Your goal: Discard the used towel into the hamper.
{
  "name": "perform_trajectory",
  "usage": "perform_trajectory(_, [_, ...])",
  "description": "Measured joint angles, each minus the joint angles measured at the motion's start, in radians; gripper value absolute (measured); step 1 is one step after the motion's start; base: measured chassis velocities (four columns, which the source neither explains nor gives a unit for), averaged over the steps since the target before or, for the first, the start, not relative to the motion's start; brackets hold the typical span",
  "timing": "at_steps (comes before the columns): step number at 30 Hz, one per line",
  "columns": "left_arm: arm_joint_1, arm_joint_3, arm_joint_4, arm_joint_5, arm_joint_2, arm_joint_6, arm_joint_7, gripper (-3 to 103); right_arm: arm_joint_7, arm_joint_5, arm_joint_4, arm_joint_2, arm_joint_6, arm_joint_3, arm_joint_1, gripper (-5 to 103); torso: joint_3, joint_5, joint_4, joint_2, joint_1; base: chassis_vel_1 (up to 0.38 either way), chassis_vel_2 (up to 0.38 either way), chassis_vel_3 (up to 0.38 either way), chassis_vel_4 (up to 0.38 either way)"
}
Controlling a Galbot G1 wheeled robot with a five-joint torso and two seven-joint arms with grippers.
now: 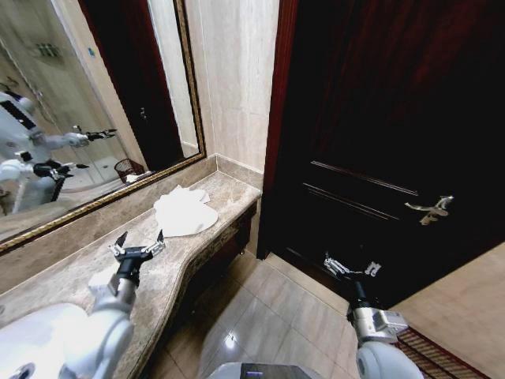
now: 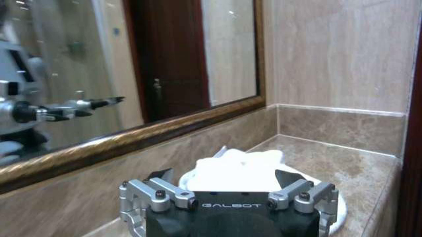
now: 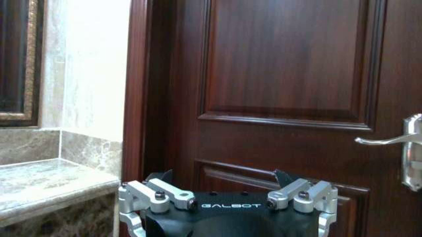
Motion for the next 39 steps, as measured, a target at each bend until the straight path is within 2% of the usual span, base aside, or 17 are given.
perform_trajectory(2, [-0.092,0.018,0.058,-0.066,0.094,0.056,-0.013,100,0.002,0.006,0.006,-0.015,-0.006,0.004,-0.005,100,0.0,-0.0003,0.0001,0.0,0.0,0.0,0.0,0.0,0.0])
perform_trajectory(5, [-0.149,0.035,0.104,-0.101,0.136,0.081,-0.014,100,0.007,0.008,0.014,-0.02,-0.017,0.005,-0.005,100,0.0,-0.0001,0.0001,0.0,0.0,0.0,0.0,0.0,0.0])
perform_trajectory(6, [-0.199,0.055,0.152,-0.14,0.167,0.099,-0.014,100,0.014,0.009,0.023,-0.021,-0.028,0.005,-0.002,100,0.0,-0.0004,0.0001,0.0,0.0,0.0,0.0,0.0,0.0])
perform_trajectory(15, [-0.381,0.164,0.348,-0.254,0.239,0.137,0.003,100,0.043,0.01,0.043,-0.021,-0.06,0.005,0.01,100,0.0,-0.0003,0.0006,0.0,0.0,0.0,0.0,0.0,0.0])
perform_trajectory(18, [-0.506,0.261,0.452,-0.29,0.273,0.149,0.029,100,0.057,0.007,0.057,-0.024,-0.065,0.011,0.007,100,0.0,0.0,0.0005,0.0,0.0,0.0,0.0,0.0,0.0])
perform_trajectory(24, [-0.634,0.362,0.564,-0.311,0.283,0.153,0.033,100,0.064,0.011,0.065,-0.036,-0.069,0.033,-0.001,100,0.0,-0.0001,0.0002,0.0,0.0,0.0,0.0,0.0,0.0])
perform_trajectory(26, [-0.702,0.431,0.643,-0.337,0.287,0.159,0.031,100,0.067,0.012,0.066,-0.038,-0.069,0.043,-0.003,100,0.0,-0.0001,0.0004,0.0,0.0,0.0,0.0,0.0,0.0])
perform_trajectory(27, [-0.702,0.431,0.643,-0.337,0.287,0.159,0.031,100,0.067,0.012,0.066,-0.038,-0.069,0.043,-0.003,100,0.0,-0.0001,0.0004,0.0,0.0,0.0,0.0,0.0,0.0])
perform_trajectory(29, [-0.759,0.488,0.707,-0.34,0.286,0.158,0.03,100,0.072,0.012,0.066,-0.035,-0.068,0.045,-0.004,100,0.0,0.0,0.0004,0.0,0.0,0.0,0.0,0.0,0.0])
perform_trajectory(39, [-0.851,0.572,0.813,-0.349,0.255,0.152,0.042,100,0.075,0.027,0.063,-0.034,-0.06,0.06,-0.007,100,0.0,0.0,0.0003,0.0,0.0,0.0,0.0,0.0,0.0])
